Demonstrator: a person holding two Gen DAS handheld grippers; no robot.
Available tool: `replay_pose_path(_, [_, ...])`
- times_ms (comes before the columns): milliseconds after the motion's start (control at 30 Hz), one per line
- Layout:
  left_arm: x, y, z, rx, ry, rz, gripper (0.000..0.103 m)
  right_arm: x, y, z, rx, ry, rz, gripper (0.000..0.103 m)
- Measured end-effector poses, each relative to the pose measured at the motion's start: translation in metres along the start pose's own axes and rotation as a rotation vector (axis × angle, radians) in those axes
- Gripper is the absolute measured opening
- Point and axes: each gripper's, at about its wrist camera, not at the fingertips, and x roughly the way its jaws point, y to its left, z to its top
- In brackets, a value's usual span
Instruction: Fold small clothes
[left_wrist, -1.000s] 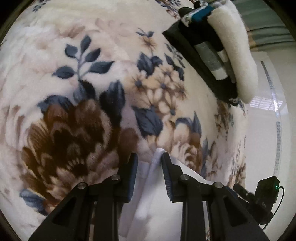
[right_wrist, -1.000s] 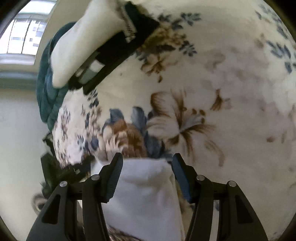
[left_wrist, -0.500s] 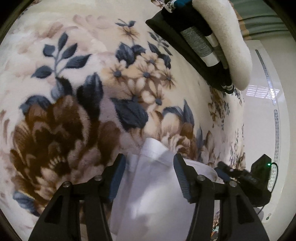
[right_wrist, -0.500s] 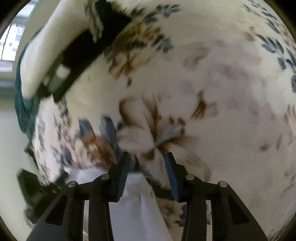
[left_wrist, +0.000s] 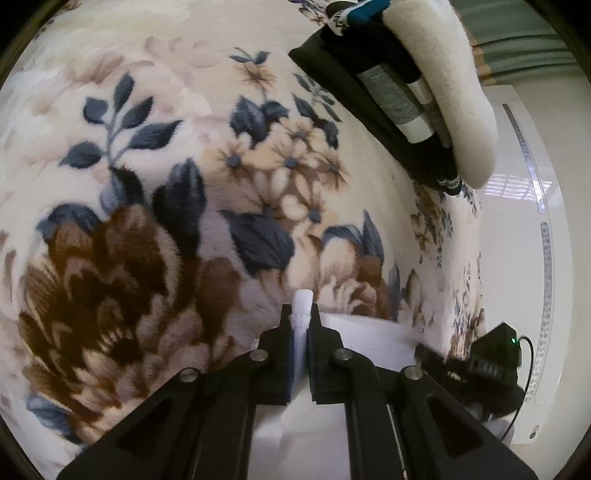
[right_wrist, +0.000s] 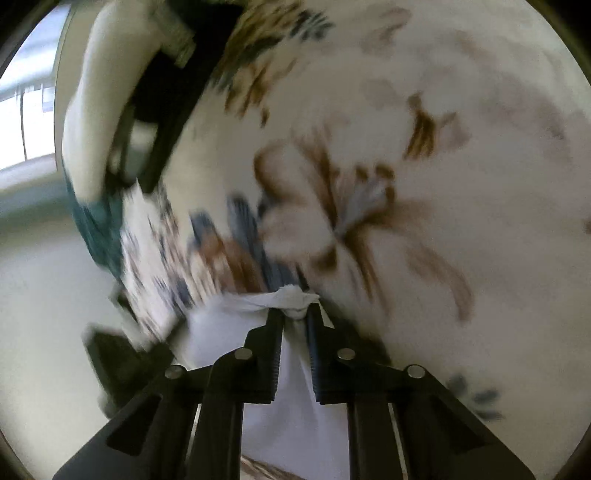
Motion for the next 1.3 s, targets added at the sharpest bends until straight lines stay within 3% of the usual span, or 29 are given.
replay_pose_path(100, [0.0, 0.004, 0.002, -0.01, 0.0, 0.0, 0.004, 0.004, -0.011, 0.01, 0.111, -0.004, 0.063, 0.015])
replay_pose_path(233, [0.001, 0.006, 0.003, -0.026, 0.006, -0.005, 0.004, 0.001, -0.021, 0.015, 0.166, -0.02, 0.073, 0.019])
replay_pose_path(367, [0.002, 0.008, 0.007, -0.046, 0.008, -0.018, 0.006, -0.021, -0.016, 0.022, 0.139, -0.131, 0.057, 0.019])
replay_pose_path(467, [-0.001, 0.016, 0.012, -0.092, 0.016, -0.038, 0.021, -0.031, -0.001, 0.031, 0.072, -0.125, 0.028, 0.02])
replay_pose_path(533, [-0.004, 0.019, 0.014, -0.109, 0.007, -0.064, 0.026, -0.03, 0.015, 0.032, 0.004, -0.075, 0.015, 0.037])
replay_pose_path(567, [-0.004, 0.018, 0.015, -0.1, 0.009, -0.063, 0.026, -0.03, 0.022, 0.031, -0.036, -0.05, -0.011, 0.058])
replay_pose_path(633, [-0.002, 0.016, 0.015, -0.071, 0.017, -0.059, 0.025, -0.025, 0.034, 0.025, -0.119, -0.017, -0.106, 0.068])
replay_pose_path(700, [-0.001, 0.012, 0.014, -0.041, 0.02, -0.057, 0.021, -0.011, 0.035, 0.021, -0.158, 0.062, -0.181, 0.068])
replay_pose_path(733, [0.0, 0.009, 0.014, -0.02, 0.023, -0.055, 0.004, -0.006, 0.033, 0.021, -0.147, 0.08, -0.181, 0.068])
replay_pose_path(767, [0.001, 0.006, 0.014, -0.008, 0.025, -0.052, 0.004, -0.001, 0.029, 0.022, -0.13, 0.087, -0.173, 0.06])
replay_pose_path(800, [0.002, 0.005, 0.015, 0.001, 0.024, -0.041, 0.004, 0.001, 0.026, 0.022, -0.122, 0.081, -0.159, 0.046])
replay_pose_path(833, [0.002, 0.005, 0.016, 0.001, 0.021, -0.036, 0.003, 0.003, 0.025, 0.024, -0.111, 0.072, -0.145, 0.019])
replay_pose_path(933, [0.003, 0.008, 0.023, -0.006, 0.012, -0.029, 0.003, -0.001, 0.027, 0.032, -0.089, -0.027, -0.106, 0.018])
replay_pose_path(1000, [0.005, 0.013, 0.027, -0.018, 0.007, -0.027, 0.003, -0.007, 0.033, 0.036, -0.108, -0.103, -0.158, 0.018])
replay_pose_path(1067, [0.004, 0.022, 0.031, -0.047, 0.001, -0.006, 0.003, -0.011, 0.035, 0.037, -0.111, -0.104, -0.175, 0.019])
replay_pose_path(1100, [0.001, 0.028, 0.033, -0.077, 0.011, -0.029, 0.006, -0.013, 0.034, 0.036, -0.107, -0.086, -0.162, 0.026])
replay_pose_path(1133, [-0.002, 0.032, 0.033, -0.104, 0.018, -0.053, 0.015, -0.013, 0.035, 0.033, -0.104, -0.059, -0.151, 0.035])
replay_pose_path(1167, [-0.009, 0.037, 0.031, -0.13, 0.026, -0.077, 0.023, -0.018, 0.034, 0.027, -0.107, -0.035, -0.149, 0.054])
replay_pose_path(1233, [-0.024, 0.041, 0.021, -0.146, 0.028, -0.132, 0.054, -0.025, 0.034, 0.013, -0.134, -0.009, -0.162, 0.059])
replay_pose_path(1300, [-0.035, 0.043, 0.004, -0.154, 0.031, -0.155, 0.055, -0.032, 0.027, -0.007, -0.158, 0.057, -0.189, 0.06])
